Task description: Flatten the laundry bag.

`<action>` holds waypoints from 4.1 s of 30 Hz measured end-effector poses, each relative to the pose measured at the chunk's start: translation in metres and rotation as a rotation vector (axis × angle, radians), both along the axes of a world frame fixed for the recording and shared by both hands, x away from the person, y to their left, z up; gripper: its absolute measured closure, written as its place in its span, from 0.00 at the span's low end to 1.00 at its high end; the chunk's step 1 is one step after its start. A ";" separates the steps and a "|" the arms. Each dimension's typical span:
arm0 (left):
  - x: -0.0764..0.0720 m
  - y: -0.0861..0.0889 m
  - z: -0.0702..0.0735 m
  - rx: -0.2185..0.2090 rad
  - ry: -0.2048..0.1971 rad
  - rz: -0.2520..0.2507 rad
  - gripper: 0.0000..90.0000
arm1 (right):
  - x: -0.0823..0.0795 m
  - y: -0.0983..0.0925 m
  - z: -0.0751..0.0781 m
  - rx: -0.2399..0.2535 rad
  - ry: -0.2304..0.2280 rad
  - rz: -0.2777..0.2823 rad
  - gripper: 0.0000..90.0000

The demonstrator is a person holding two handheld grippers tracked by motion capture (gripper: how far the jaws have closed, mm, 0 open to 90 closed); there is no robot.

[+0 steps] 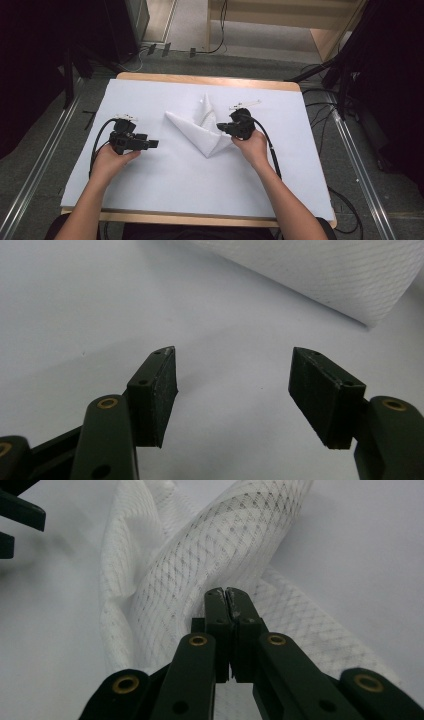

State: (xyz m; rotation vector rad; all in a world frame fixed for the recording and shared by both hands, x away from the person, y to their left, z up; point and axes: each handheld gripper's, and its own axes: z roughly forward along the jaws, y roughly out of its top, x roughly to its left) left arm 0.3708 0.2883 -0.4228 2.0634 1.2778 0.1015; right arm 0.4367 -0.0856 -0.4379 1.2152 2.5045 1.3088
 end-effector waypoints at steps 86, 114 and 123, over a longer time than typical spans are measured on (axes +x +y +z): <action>0.012 0.047 -0.003 -0.047 -0.029 0.113 0.40 | 0.042 -0.027 -0.001 -0.043 -0.012 -0.090 0.78; 0.011 0.052 -0.003 -0.047 -0.026 0.122 0.40 | 0.043 -0.025 -0.028 -0.194 -0.028 -0.118 1.00; 0.016 0.047 -0.010 -0.053 -0.032 0.093 0.39 | 0.052 -0.054 -0.030 -0.132 0.012 -0.191 1.00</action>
